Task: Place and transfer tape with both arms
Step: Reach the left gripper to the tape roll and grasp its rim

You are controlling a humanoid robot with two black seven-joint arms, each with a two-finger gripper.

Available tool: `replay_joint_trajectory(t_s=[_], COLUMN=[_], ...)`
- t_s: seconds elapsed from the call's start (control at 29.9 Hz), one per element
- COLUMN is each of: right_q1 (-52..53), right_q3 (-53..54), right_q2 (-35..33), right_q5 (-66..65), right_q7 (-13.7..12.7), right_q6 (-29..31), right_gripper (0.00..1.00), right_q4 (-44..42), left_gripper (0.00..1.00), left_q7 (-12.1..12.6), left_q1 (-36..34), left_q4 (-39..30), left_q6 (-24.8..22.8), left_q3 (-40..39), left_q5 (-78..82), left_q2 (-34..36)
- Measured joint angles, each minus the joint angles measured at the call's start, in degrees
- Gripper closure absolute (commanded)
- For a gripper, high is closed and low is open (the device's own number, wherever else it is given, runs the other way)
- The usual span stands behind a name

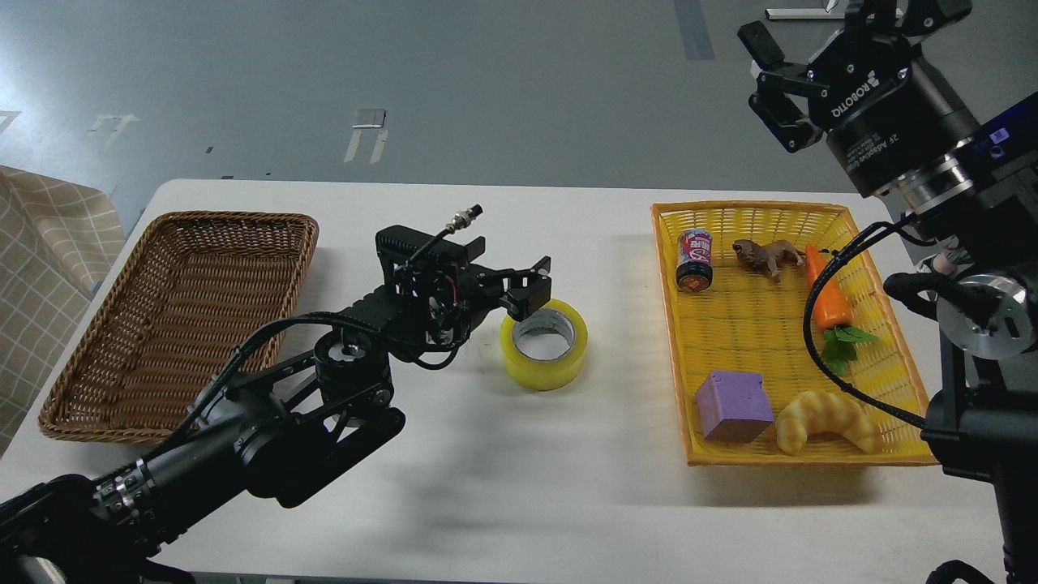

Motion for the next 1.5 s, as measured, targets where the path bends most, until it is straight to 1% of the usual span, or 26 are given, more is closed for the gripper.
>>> replay_joint_trajectory(t_s=[0.27,0.5,0.7,0.77,0.94,1.5], right_q1=[-0.04,-0.10,-0.57,-0.77,-1.00,-1.81], right_q3=[0.24,0.26,0.23,0.21,0.38,1.99], right_q2=[-0.67,-1.87,-2.68,-2.89,-3.23,-3.70], right_q5=[0.00,0.00,0.00,-0.06,-0.08,-0.09], right_q7=[-0.42,-0.44,-0.44,-0.44,-0.44,-0.43], right_q6=[-0.06,-0.02,0.02,0.02,0.03,-0.15], right_gripper=[0.00,0.00,0.00,0.00,0.00,0.00], right_q4=[3.02,3.00,2.75,2.75,3.02,3.18], left_gripper=[0.02,0.02,0.02,0.02,0.02,0.02], left_q7=[0.02,0.02,-0.16,-0.59,-1.72,-2.02], left_q1=[-0.98,-2.42,-1.95,-1.84,-1.68,-1.81], left_q4=[5.30,6.19,6.95,7.19,7.84,9.85], left_q6=[0.01,0.05,0.05,0.05,0.20,0.60], left_q3=[4.42,7.34,7.55,7.58,7.61,7.54], left_q5=[0.00,0.00,0.00,0.00,0.00,0.00], left_q2=[0.16,-1.36,-4.29,-4.57,-3.68,-3.13])
